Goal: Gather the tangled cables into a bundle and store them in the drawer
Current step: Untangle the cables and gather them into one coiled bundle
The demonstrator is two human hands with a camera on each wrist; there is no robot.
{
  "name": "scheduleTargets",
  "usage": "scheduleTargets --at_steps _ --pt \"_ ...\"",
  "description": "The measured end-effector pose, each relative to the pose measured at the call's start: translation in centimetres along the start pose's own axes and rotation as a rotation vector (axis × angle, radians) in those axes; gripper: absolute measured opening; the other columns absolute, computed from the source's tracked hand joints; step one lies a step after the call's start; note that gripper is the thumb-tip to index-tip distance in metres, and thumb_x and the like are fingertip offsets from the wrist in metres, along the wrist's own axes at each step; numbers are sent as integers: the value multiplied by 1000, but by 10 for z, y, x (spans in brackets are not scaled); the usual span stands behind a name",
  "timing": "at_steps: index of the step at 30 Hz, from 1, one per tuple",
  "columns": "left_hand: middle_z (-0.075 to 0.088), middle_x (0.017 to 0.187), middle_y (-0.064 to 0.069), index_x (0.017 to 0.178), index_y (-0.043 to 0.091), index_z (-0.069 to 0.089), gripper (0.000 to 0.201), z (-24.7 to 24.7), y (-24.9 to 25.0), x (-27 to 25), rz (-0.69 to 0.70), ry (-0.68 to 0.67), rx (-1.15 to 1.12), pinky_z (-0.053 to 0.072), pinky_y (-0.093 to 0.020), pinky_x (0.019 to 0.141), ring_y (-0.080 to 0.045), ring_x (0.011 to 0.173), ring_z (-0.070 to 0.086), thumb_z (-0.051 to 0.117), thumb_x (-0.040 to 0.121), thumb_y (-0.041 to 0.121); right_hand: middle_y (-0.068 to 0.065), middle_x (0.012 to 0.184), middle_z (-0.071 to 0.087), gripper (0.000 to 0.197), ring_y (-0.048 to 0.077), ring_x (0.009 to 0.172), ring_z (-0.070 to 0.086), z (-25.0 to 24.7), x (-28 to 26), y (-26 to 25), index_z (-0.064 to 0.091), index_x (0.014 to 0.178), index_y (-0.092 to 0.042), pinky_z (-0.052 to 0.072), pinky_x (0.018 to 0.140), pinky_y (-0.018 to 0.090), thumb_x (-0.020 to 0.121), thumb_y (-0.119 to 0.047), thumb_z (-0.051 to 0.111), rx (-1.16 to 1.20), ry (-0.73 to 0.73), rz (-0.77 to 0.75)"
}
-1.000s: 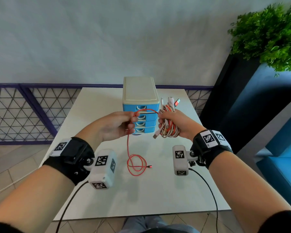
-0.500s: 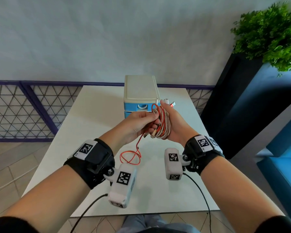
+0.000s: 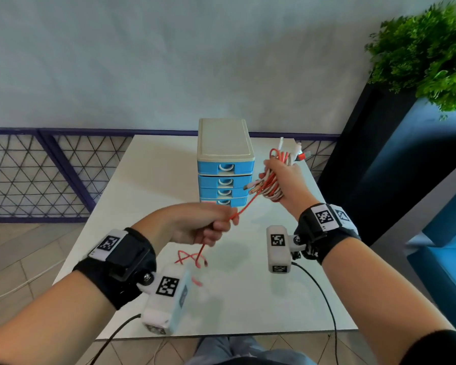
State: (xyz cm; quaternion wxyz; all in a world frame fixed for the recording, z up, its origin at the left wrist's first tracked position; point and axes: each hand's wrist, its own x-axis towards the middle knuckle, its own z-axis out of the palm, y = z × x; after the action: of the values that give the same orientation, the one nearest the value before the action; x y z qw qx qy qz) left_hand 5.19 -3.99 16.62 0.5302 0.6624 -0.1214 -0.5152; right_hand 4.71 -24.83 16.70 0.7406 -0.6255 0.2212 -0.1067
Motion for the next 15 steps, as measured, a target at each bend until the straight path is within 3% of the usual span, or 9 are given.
scheduleTargets --at_steps 3,5,7,9,11,13,15 --pt "35 61 4 83 17 56 28 -8 -21 1 -76 -52 297 26 -21 52 -9 49 27 38 101 29 4 66 66 9 20 68 65 -9 1 -9 60 81 -10 53 85 44 88 -16 62 104 -57 59" --pt "41 65 4 80 19 59 29 -12 -21 7 -31 145 600 28 -21 53 -9 54 34 43 99 33 2 66 66 9 18 71 66 -9 -3 -12 61 81 -11 54 84 41 89 -16 61 127 -136 131" --pt "48 69 8 78 20 61 28 -16 -15 15 80 415 825 31 -18 55 -7 62 43 46 98 32 4 71 68 9 16 69 68 -7 -7 -14 61 84 -9 58 71 33 89 -16 60 63 -223 189" --pt "55 75 4 79 17 62 26 -20 -7 21 206 599 817 34 -19 57 -14 72 50 47 97 29 7 77 70 8 17 72 71 -4 -12 -15 61 90 -6 59 66 32 90 -13 58 -6 -317 216" --pt "61 83 -4 80 15 62 25 -22 0 24 315 705 765 34 -24 58 -20 77 53 49 96 28 13 88 72 8 23 87 71 1 -16 -13 60 92 -2 58 79 41 90 -9 56 -41 -404 243" --pt "60 83 -4 83 12 63 26 -23 8 27 384 755 771 33 -22 56 -19 75 51 51 96 30 20 103 70 13 32 103 66 6 -21 -10 59 97 1 52 93 50 88 -8 57 -76 -487 285" --pt "61 79 -1 87 9 66 27 -20 13 31 451 775 775 33 -18 54 -13 69 51 53 94 31 24 111 67 28 35 105 65 13 -24 -6 58 109 4 53 91 48 86 -10 58 -126 -572 324"
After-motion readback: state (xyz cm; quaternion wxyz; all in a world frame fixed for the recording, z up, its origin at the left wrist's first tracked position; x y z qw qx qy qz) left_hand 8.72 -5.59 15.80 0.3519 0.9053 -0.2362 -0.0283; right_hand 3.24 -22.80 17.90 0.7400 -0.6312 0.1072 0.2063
